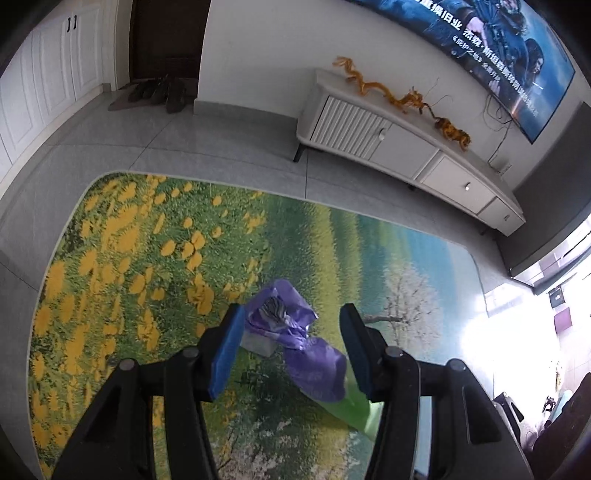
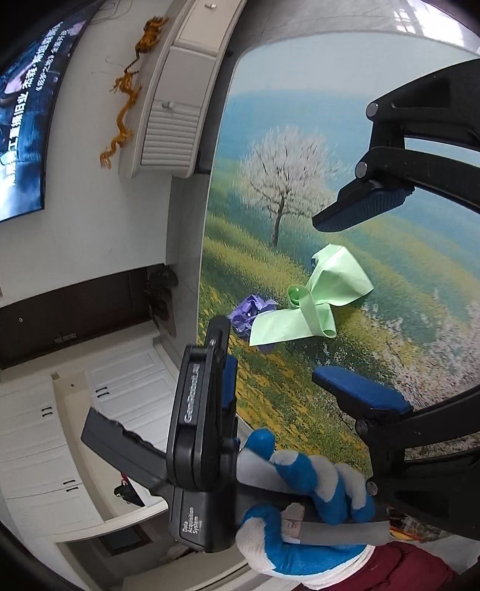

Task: Collect trash
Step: 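Grasp the purple bag with the left tool while the right tool grasps the green paper, then carry the purple bag and green paper over the white trash bin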

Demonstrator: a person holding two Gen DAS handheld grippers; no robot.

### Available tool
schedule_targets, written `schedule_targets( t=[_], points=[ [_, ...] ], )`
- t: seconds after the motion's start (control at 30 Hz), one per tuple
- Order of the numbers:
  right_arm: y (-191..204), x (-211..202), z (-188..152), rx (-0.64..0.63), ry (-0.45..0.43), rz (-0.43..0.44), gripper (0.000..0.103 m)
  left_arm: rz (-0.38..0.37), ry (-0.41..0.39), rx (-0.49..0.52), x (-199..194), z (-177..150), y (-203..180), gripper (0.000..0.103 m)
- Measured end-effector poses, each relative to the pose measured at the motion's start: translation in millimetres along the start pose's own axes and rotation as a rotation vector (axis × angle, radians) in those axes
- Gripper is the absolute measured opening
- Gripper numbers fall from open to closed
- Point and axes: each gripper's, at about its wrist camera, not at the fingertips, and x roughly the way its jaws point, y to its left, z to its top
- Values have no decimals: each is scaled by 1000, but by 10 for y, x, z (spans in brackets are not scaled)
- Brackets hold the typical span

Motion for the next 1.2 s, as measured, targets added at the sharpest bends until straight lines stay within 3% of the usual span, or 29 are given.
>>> schedule_targets(
  t=[0.4,0.47,0.6,0.73,0.87,1.2],
  points=[
    [-29,599,67,-31,60,37,73,17,14,-58,395,-24,166,50],
    [-33,652,49,-34,85,27,58,22,10,-58,401,-27,154,47],
    [-44,639,28,-22,104,17,47,29,1,-71,372,-35,126,41],
    [-90,474,-60,50,118,20,38,22,-6,-111,303,-147,158,37],
    [-126,166,-193,123,108,7,37,-17,-28,-148,135,-311,165,36],
    [-125,-890,-587,270,-25,-81,36,-141,-158,-126,-758,-969,-172,35]
  ],
)
